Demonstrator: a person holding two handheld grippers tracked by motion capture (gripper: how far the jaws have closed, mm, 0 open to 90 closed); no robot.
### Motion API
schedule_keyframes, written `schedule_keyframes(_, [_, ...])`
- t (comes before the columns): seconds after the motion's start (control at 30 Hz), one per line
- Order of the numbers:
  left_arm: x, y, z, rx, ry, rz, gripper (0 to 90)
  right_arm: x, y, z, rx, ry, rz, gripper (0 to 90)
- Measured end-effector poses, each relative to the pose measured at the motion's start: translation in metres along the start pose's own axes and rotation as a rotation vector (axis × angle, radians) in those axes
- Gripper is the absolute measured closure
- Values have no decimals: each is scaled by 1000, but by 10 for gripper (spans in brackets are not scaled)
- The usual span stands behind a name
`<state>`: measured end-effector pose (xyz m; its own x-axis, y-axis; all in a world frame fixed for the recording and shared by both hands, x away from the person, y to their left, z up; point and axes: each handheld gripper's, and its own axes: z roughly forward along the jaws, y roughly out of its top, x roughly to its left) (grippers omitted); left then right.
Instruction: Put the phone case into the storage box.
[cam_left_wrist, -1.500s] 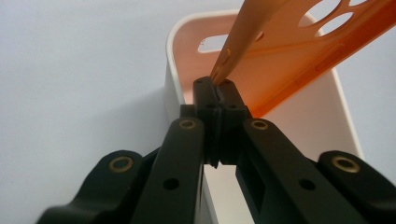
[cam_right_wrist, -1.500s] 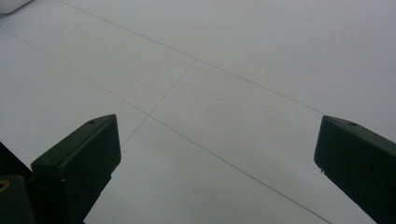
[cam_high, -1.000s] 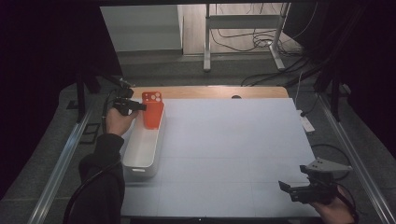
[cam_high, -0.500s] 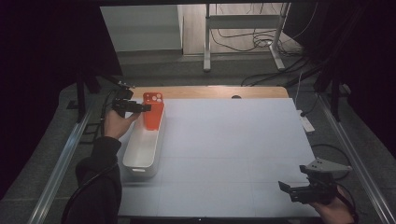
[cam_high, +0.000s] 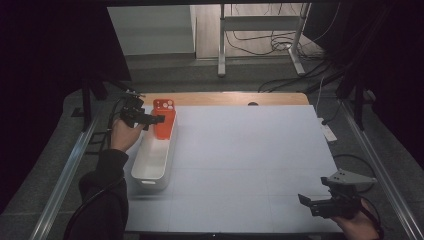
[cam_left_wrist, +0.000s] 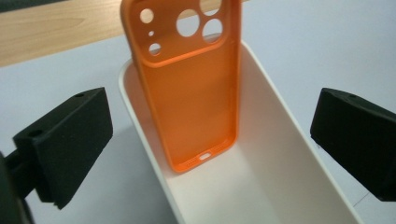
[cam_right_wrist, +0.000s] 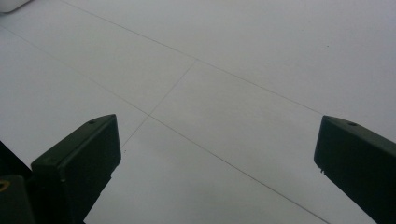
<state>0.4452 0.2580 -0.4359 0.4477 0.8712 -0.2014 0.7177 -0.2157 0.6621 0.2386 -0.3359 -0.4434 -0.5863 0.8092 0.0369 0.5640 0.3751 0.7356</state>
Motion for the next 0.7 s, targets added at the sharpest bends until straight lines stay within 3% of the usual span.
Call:
schedule_keyframes(0.27, [-18, -2, 3, 10, 33, 89, 0, 0, 0, 0, 2, 1, -5, 4])
schedule_keyframes(0.7, [-26, -9, -1, -11, -21, 78, 2, 1, 0, 1, 7, -2, -11, 4])
